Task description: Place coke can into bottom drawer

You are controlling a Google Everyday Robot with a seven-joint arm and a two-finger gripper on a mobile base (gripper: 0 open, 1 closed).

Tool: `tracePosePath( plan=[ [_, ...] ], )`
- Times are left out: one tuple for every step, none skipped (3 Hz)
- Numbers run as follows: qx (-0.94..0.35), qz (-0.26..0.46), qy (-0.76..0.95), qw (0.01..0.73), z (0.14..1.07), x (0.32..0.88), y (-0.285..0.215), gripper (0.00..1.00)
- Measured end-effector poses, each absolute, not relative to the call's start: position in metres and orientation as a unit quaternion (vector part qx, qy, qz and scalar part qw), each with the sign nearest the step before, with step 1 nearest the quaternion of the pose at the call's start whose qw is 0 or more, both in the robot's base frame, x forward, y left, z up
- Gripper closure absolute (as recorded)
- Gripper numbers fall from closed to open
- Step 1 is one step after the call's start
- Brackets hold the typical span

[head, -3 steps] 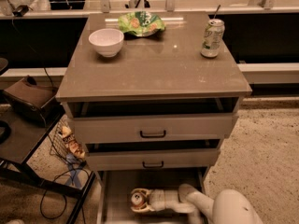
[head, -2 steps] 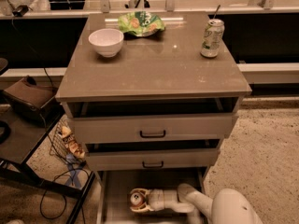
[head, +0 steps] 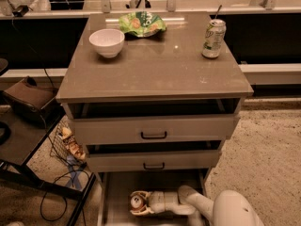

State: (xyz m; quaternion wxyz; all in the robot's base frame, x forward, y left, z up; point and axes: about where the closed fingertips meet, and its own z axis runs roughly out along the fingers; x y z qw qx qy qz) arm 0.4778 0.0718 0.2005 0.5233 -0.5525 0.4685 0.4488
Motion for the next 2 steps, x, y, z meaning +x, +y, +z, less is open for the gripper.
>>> tracePosePath(
  plan=[
    [-0.552, 0.450, 0.468, 0.523, 0.2005, 0.4767, 0.0738, 0.13],
    [-0.552, 0.452, 0.467, 0.522, 0.2005, 0.4756, 0.0758, 0.00]
  ],
)
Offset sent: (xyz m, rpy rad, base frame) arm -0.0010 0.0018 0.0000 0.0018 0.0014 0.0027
